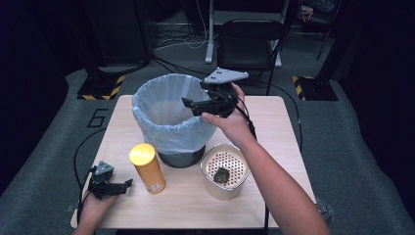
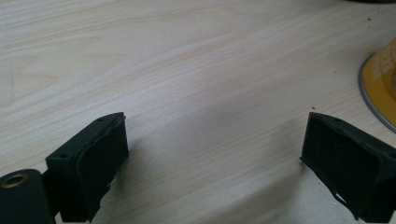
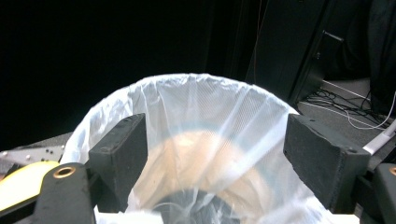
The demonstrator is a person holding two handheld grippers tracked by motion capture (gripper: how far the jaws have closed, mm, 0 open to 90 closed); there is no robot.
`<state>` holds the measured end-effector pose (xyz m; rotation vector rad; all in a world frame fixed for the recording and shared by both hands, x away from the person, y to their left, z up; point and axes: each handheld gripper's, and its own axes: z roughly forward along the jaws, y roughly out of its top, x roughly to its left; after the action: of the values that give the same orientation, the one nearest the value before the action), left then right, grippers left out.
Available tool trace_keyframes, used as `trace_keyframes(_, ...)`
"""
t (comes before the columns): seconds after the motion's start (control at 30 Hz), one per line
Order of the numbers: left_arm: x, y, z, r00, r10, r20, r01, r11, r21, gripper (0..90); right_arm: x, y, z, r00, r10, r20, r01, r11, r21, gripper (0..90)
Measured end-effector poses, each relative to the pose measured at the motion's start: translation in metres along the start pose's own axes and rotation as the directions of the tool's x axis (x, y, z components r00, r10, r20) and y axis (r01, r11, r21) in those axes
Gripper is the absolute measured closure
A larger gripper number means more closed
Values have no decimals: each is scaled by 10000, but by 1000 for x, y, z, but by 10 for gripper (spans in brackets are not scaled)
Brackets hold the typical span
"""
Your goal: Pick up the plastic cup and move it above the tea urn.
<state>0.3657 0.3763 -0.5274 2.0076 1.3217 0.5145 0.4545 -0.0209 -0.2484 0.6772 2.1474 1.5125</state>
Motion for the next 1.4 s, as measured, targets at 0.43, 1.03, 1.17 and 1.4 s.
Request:
trace_keyframes(0.43, -5, 13, -19, 9962, -450, 745, 511, 9953, -823, 45, -9, -30, -35, 9985, 51, 540, -46, 10000, -84, 209)
trace_keyframes(1.03, -12, 42, -65, 9857, -337, 1654, 613, 9844, -1648, 11, -12, -53, -69, 9952, 184, 963, -156, 9994, -299, 187)
trace_keyframes(1.17, -21, 43, -73, 9857, -29, 1686, 343, 9824, -1836, 1, -14, -60, -74, 9932, 205, 1142, -177, 9995, -255, 180)
trace_keyframes(1.4, -34, 44, -84, 9763, 271, 2146, 211, 9754, -2194, 1, -15, -81, -82, 9908, 515, 1248, -480, 9984, -314, 171)
